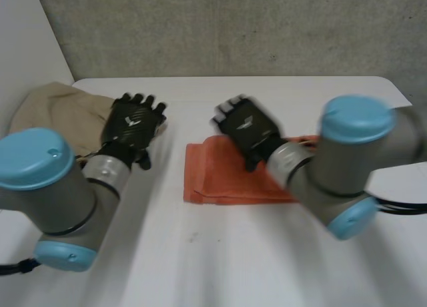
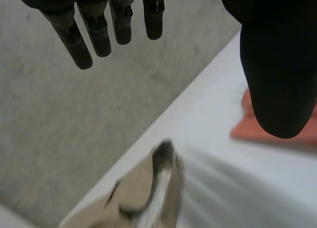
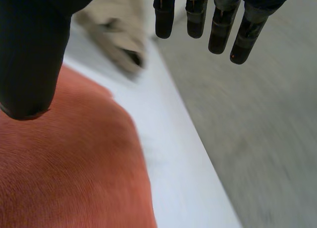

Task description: Fold the laundry.

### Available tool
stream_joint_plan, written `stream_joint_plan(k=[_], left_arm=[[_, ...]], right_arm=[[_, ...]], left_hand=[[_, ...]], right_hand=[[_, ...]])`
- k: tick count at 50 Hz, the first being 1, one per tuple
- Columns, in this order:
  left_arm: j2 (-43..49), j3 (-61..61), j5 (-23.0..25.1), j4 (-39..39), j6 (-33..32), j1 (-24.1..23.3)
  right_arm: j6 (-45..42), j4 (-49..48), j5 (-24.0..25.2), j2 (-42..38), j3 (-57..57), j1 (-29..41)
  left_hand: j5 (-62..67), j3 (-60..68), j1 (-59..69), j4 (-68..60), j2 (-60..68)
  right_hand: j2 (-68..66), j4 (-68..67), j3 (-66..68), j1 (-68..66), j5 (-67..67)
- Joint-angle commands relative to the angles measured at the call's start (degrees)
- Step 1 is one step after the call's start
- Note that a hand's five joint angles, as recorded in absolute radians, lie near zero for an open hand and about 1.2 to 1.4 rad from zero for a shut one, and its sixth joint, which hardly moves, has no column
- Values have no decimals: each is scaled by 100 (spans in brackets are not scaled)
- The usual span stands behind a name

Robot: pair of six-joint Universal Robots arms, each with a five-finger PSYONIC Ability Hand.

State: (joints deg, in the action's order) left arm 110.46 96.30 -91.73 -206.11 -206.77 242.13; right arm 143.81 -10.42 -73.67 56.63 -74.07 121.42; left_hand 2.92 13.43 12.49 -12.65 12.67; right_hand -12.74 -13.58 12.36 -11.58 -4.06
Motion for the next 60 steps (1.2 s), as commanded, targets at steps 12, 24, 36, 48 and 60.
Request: stream_joint_plan(k=[12, 24, 36, 48, 60], left_arm=[[1891, -2080, -12, 510, 84, -1220], [1595, -1642, -47, 730, 93, -1028], [250, -561, -56, 792, 172, -325], [160, -463, -38, 739, 374, -139], [723, -1702, 23, 810, 1428, -508]], right_arm=[[123, 111, -147, 543, -2287, -2333], [-213, 40, -411, 322, -1787, -2378], [-309, 128, -543, 305, -416, -428], [-160, 1059, 293, -961, 938, 945], [2827, 1200, -561, -30, 658, -48]], left_hand=[[-203, -254, -160, 176, -178], [-169, -221, -126, 142, -144], [-169, -221, -126, 142, -144], [-169, -221, -126, 142, -144], [-85, -137, -42, 59, -60]], right_hand=[[-422, -338, 460, -538, -290], [-6726, -6642, 6764, -6842, -6594], [-6726, -6642, 6764, -6842, -6594], [-5816, -5732, 5854, -5932, -5684], [274, 358, -236, 158, 406]])
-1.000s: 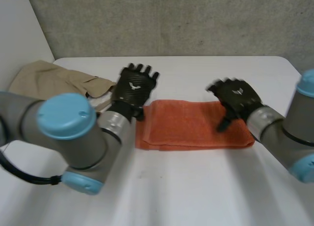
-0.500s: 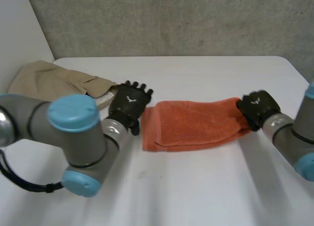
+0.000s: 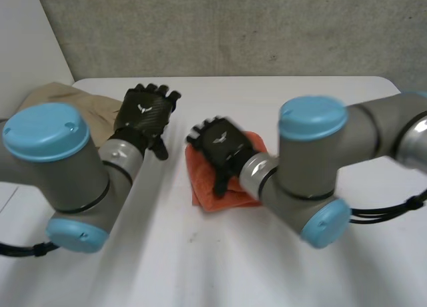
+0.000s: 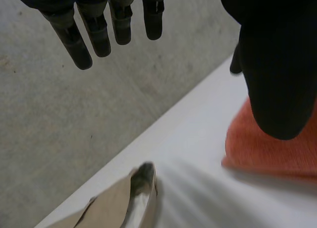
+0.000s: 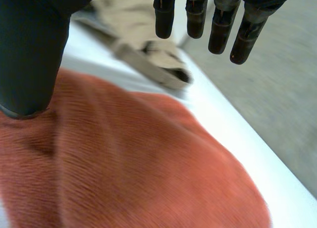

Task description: Fold the laundry.

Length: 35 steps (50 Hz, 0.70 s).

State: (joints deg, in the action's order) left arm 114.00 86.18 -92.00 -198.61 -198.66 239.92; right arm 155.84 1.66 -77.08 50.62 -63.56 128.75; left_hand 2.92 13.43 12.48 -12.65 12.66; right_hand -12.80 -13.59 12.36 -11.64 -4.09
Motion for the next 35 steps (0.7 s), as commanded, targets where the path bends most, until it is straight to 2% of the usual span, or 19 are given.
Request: stream_joint_plan(k=[1, 3, 7, 13, 18, 22, 26, 29, 35], left_arm=[[516, -890, 76, 86, 801, -427], [640, -1041, 120, 156, 943, -525], [1148, -1550, 235, 821, 1163, -718], [1800, -2008, 147, 1737, 1181, -860], [2003, -2053, -143, 1887, 1128, -851], [2152, -2061, -257, 2010, 979, -824], [2257, -2061, -301, 2081, 401, -763], [2206, -2053, -292, 2081, 127, -736], [1889, -2053, -240, 2028, 82, -798]], right_arm=[[1764, 1, -211, 624, -420, -833], [2073, 45, -229, 634, -438, -921], [2065, 151, -238, 441, -394, -974], [2003, 721, -220, -315, 264, -983], [1653, 1266, -237, -894, 809, -974], [1222, 1302, -282, -1089, 959, -974], [800, 1302, -308, -1194, 1012, -974], [658, 1320, -326, -1160, 995, -966], [868, 1101, -361, -608, 636, -1001]], left_hand=[[-35, -87, 8, 8, -10], [-18, -69, 25, -9, 8], [66, 15, 109, -93, 91], [150, 99, 193, -177, 176], [150, 99, 194, -177, 176], [167, 116, 210, -194, 193], [117, 65, 160, -144, 142], [33, -18, 76, -60, 59], [-85, -136, -42, 58, -60]], right_hand=[[280, 359, -236, 164, 409], [280, 359, -236, 164, 409], [280, 359, -236, 164, 409], [280, 359, -236, 164, 409], [280, 359, -236, 164, 409], [280, 359, -236, 164, 409], [280, 359, -236, 164, 409], [280, 359, -236, 164, 409], [280, 359, -236, 164, 409]])
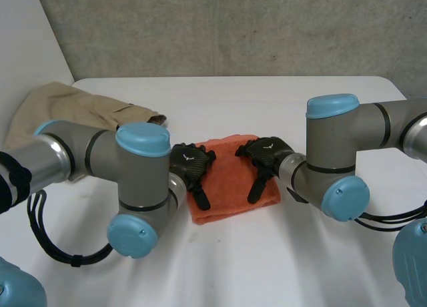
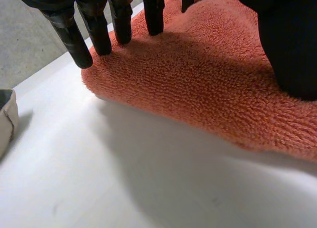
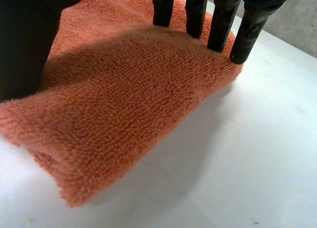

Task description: Fold the laundry.

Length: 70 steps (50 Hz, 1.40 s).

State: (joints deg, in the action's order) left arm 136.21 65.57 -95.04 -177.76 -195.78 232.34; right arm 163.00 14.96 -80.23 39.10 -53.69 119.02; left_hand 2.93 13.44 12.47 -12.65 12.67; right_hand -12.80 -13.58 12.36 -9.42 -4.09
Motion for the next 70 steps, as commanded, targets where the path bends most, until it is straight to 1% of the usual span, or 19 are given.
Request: stream_joint_plan(k=[1, 5, 9, 13, 14, 16, 17, 20, 21, 25, 29, 30, 36, 46, 53, 60, 64, 65, 70], left_arm=[[-437, 8, 81, -65, -206, -40], [-1008, 0, 231, -65, -206, -5], [-1509, 26, 573, -48, -197, 48], [-2019, 96, 1074, 57, -110, 206], [-2211, 140, 1310, 188, -5, 293], [-2371, 166, 1583, 382, 136, 399], [-2511, 175, 1898, 583, 302, 513], [-2687, 184, 2374, 857, 567, 663], [-2757, 184, 2645, 971, 741, 733], [-2828, 175, 3051, 1060, 1076, 839], [-2837, 202, 3079, 1068, 1138, 883], [-2828, 210, 3079, 1068, 1139, 874], [-2828, 272, 3070, 1068, 1130, 857], [-2820, 290, 3070, 1060, 1130, 848], [-2811, 334, 3070, 1051, 1130, 848], [-2793, 360, 3070, 1051, 1130, 839], [-2776, 360, 3079, 1051, 1130, 839], [-2776, 360, 3079, 1051, 1130, 839], [-2767, 360, 3079, 1051, 1139, 839]], right_arm=[[223, -326, -54, 676, -439, -37], [557, -923, -177, 1291, -1036, -221], [882, -1512, -414, 1845, -1853, -485], [1269, -1935, -652, 2346, -2636, -705], [1356, -1970, -678, 2417, -2768, -749], [1637, -1988, -652, 2557, -3145, -845], [1717, -1988, -643, 2576, -3243, -863], [1981, -1971, -538, 2585, -3586, -933], [2025, -1971, -485, 2585, -3656, -934], [2139, -1988, -108, 2558, -3999, -942], [2481, -2120, 139, 2418, -4123, -925], [2682, -2207, 218, 2261, -4097, -899], [3150, -2462, 280, 1847, -3938, -872], [3238, -2770, 236, 1311, -3429, -495], [3581, -2770, 245, 1117, -3130, -354], [3607, -2770, 218, 880, -2778, -274], [3625, -2770, 201, 757, -2550, -266], [3642, -2770, 201, 704, -2471, -266], [3625, -2709, 140, 467, -2137, -257]], left_hand=[[-86, -137, -40, 59, -60], [-153, -204, -107, 126, -127], [-153, -204, -107, 126, -127], [-120, -171, -74, 93, -94], [-103, -154, -57, 76, -77], [-103, -154, -57, 76, -77], [-86, -137, -40, 59, -60], [-19, -70, 27, -8, 7], [48, -3, 94, -75, 74], [149, 98, 195, -176, 175], [149, 98, 195, -177, 175], [149, 98, 195, -177, 175], [149, 98, 195, -177, 175], [149, 98, 195, -177, 175], [149, 98, 195, -177, 175], [149, 98, 195, -177, 175], [149, 98, 195, -177, 175], [149, 98, 195, -177, 175], [149, 98, 195, -177, 175]], right_hand=[[280, 358, -236, -58, 409], [280, 358, -236, -58, 409], [280, 358, -236, -58, 409], [280, 358, -236, -58, 409], [280, 358, -236, -58, 409], [280, 358, -236, -58, 409], [280, 358, -236, -58, 409], [280, 358, -236, -58, 409], [280, 358, -236, -58, 409], [280, 358, -236, -58, 409], [280, 358, -236, -58, 409], [280, 358, -236, -58, 409], [280, 358, -236, -58, 409], [-149, -70, 193, -486, -20], [-519, -440, 562, -856, -390], [-1258, -1180, 1302, -1596, -1129], [-2165, -2087, 2209, -2503, -2036], [-2784, -2705, 2828, -3121, -2655], [-4839, -4761, 4883, -5177, -4710]])
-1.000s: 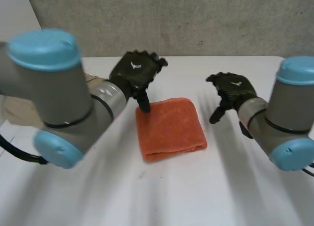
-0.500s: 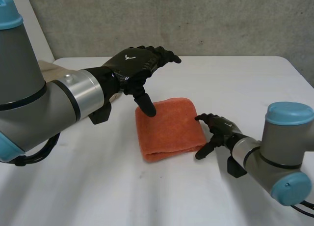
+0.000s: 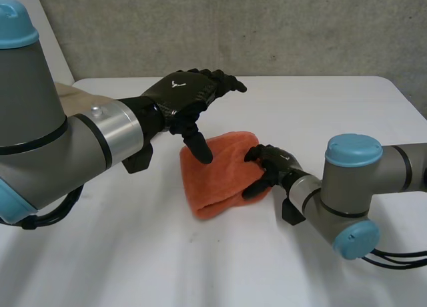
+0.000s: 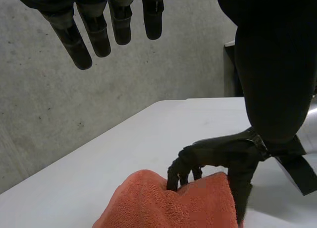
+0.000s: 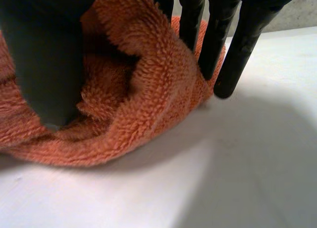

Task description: Fold the laundry.

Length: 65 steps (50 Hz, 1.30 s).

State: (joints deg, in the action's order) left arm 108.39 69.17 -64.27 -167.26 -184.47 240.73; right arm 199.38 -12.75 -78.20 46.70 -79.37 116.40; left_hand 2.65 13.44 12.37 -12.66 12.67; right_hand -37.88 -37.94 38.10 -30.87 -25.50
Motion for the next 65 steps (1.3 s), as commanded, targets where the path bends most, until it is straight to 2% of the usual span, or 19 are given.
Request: stream_joint_plan(k=[1, 4, 13, 21, 28, 32, 36, 40, 46, 57, 58, 59, 60, 61, 63, 65], left_arm=[[24, 0, 2, -8, 7, 0], [24, 0, 2, -8, 16, 8], [24, 0, 2, -8, 25, 9], [50, 0, -7, -8, 34, 0], [59, 0, -15, -8, 34, 0], [68, 0, -16, -8, 42, 0], [68, 9, -16, -8, 42, 0], [68, 44, -16, -17, 42, 0], [112, 70, -16, -96, 42, -9], [208, 70, -16, -105, 51, -18], [208, 70, -16, -105, 51, -18], [208, 70, -16, -105, 51, -18], [208, 70, -16, -105, 51, -18], [208, 70, -24, -105, 51, -18], [217, 70, -24, -105, 60, -9], [217, 70, -24, -105, 51, -9]], right_arm=[[-22, 80, -81, -319, 492, 6], [-74, 141, -187, -363, 650, -3], [-706, 255, -293, -399, 1116, -134], [-1322, 405, -494, -662, 1977, -960], [-1357, 949, -837, -1505, 3584, -1540], [-1550, 1590, -1127, -2260, 4919, -2120], [-1901, 2144, -1618, -3181, 6533, -2620], [-2017, 2181, -1786, -3431, 6996, -2920], [-2087, 1794, -1612, -3439, 6935, -3368], [-2544, 1776, -1111, -3457, 6935, -3685], [-2605, 1785, -988, -3457, 6926, -3720], [-2640, 1785, -900, -3457, 6917, -3729], [-2693, 1820, -786, -3457, 6900, -3738], [-2868, 1933, -628, -3440, 6882, -3738], [-3149, 2162, -574, -3431, 6899, -3703], [-3779, 2582, -800, -3405, 6970, -3624]], left_hand=[[177, 97, 205, -176, 175], [177, 97, 205, -176, 175], [177, 97, 205, -176, 175], [177, 97, 205, -176, 175], [178, 98, 205, -176, 175], [194, 114, 222, -193, 192], [194, 114, 222, -193, 192], [194, 114, 222, -193, 192], [211, 131, 239, -210, 209], [228, 148, 256, -227, 226], [228, 148, 256, -227, 226], [228, 148, 256, -227, 226], [228, 148, 256, -227, 226], [228, 148, 256, -227, 226], [228, 148, 256, -227, 226], [228, 148, 256, -227, 226]], right_hand=[[-2684, -2678, 2662, -3385, -2921], [-4210, -4203, 4187, -4911, -4447], [-4212, -4206, 4190, -4913, -4450], [-4212, -4206, 4190, -4913, -4450], [-4212, -4206, 4190, -4913, -4450], [-4212, -4206, 4190, -4913, -4450], [-4212, -4206, 4190, -4913, -4450], [-4212, -4206, 4190, -4913, -4450], [-4212, -4206, 4190, -4913, -4450], [-4212, -4206, 4190, -4913, -4450], [-3419, -3413, 3396, -4120, -3656], [-1912, -1906, 1890, -2613, -2150], [967, 974, -990, 266, 730], [2788, 2794, -2810, 2087, 2550], [2788, 2794, -2810, 2087, 2550], [2788, 2794, -2810, 2087, 2550]])
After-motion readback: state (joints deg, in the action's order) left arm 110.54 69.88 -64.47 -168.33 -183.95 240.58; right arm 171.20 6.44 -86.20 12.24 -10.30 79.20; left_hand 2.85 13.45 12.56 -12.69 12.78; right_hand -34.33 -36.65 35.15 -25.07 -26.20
